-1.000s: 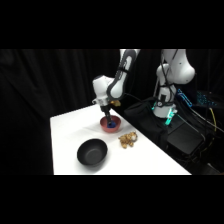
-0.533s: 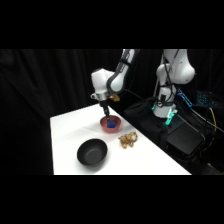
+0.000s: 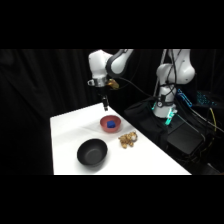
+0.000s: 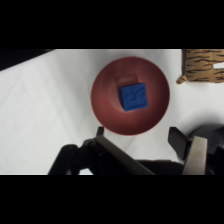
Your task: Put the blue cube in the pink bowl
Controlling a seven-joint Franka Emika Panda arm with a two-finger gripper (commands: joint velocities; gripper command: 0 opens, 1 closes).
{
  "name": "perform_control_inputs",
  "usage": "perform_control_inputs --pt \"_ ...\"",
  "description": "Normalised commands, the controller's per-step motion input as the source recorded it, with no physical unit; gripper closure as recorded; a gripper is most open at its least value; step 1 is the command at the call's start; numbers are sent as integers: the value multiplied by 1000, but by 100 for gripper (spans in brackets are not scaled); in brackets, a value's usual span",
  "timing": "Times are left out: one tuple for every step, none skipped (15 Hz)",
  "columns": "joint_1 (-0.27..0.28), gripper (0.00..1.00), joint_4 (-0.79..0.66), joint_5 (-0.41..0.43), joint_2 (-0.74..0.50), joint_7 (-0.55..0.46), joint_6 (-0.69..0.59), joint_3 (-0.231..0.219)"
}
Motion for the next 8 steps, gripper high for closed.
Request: perform_control_inputs --pt "47 0 108 -174 -333 174 -342 -77" --pt "40 0 135 -156 -290 143 -329 -70" --pt "38 0 148 -160 -247 143 -301 -62" --pt "34 0 163 -152 -202 153 -272 -57" --pt "32 0 179 -141 -153 144 -249 -52" --pt "33 0 183 -119 -112 123 -220 -48" --pt "35 0 177 -122 -81 104 -189 -42" --pt "36 0 160 -101 -64 96 -151 -41"
